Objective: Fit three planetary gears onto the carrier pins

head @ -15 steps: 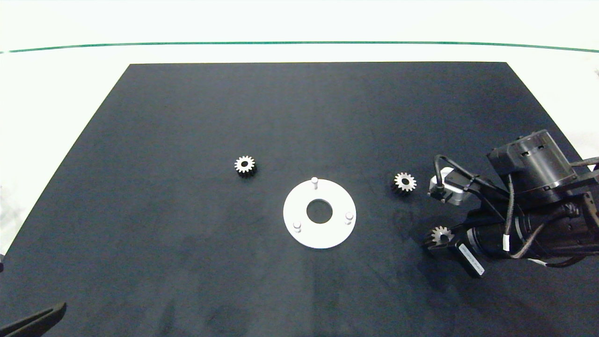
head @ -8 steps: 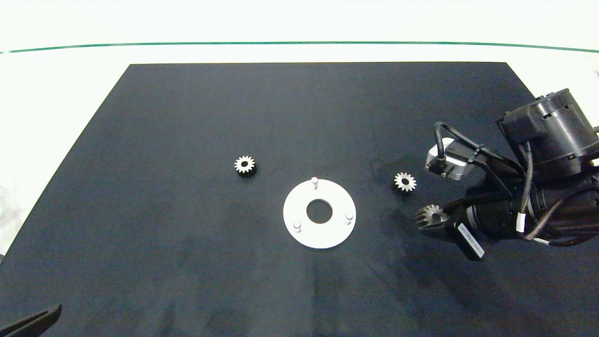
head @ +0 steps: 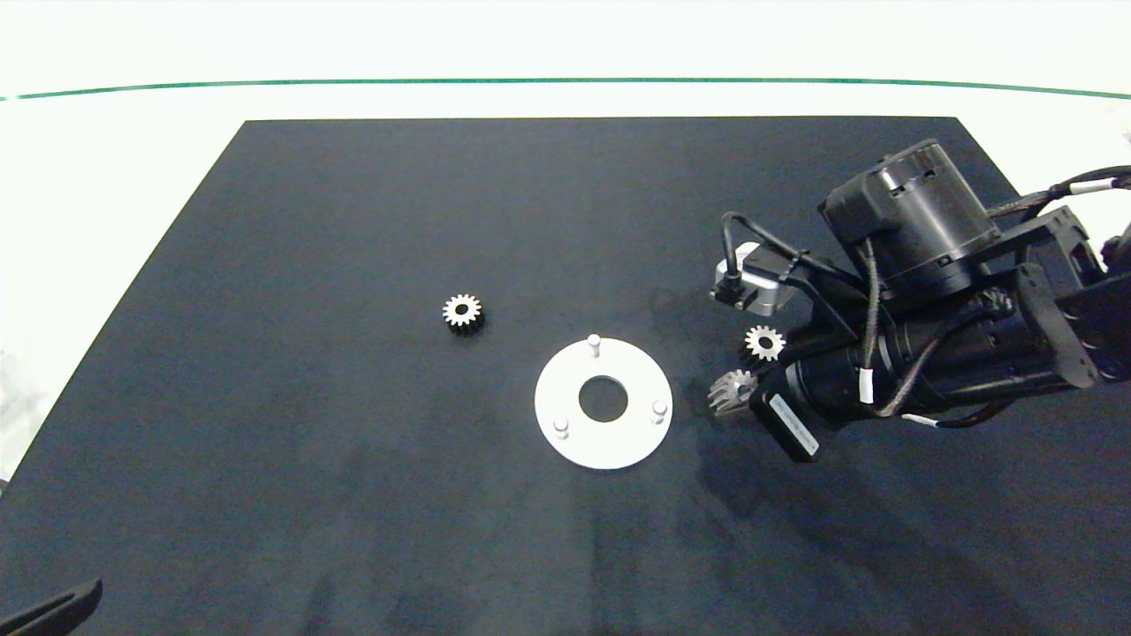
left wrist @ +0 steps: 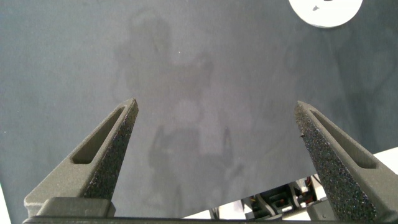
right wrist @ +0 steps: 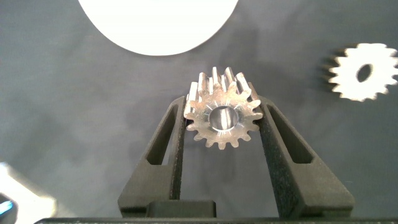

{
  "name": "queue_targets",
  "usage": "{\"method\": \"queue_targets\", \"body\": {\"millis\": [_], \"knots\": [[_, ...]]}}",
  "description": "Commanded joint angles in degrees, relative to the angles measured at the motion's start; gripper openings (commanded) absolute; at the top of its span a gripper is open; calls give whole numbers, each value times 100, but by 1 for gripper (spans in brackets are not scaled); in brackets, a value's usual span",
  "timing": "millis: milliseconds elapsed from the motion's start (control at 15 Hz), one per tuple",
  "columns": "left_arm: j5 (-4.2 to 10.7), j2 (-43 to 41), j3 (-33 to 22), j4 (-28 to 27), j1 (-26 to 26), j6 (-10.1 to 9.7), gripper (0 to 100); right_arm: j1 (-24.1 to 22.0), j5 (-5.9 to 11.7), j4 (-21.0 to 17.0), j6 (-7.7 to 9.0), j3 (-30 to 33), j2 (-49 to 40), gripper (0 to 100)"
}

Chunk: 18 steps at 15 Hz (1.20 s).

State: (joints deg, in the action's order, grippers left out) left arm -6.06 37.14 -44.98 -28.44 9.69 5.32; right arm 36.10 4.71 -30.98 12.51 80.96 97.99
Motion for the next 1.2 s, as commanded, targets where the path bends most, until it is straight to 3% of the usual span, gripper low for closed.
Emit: {"method": "queue_targets", "body": {"millis": [67, 467, 1200], "knots": [[-9, -67, -28, -12, 6, 5, 100, 187, -22, -523, -126, 808, 572, 25], [-1, -129, -28, -12, 6, 5, 100, 354, 22, -1429, -91, 1915, 994, 25], [-9, -155, 7, -12, 6, 5, 100, 425, 277, -1341, -55, 1968, 1346, 25]]}}
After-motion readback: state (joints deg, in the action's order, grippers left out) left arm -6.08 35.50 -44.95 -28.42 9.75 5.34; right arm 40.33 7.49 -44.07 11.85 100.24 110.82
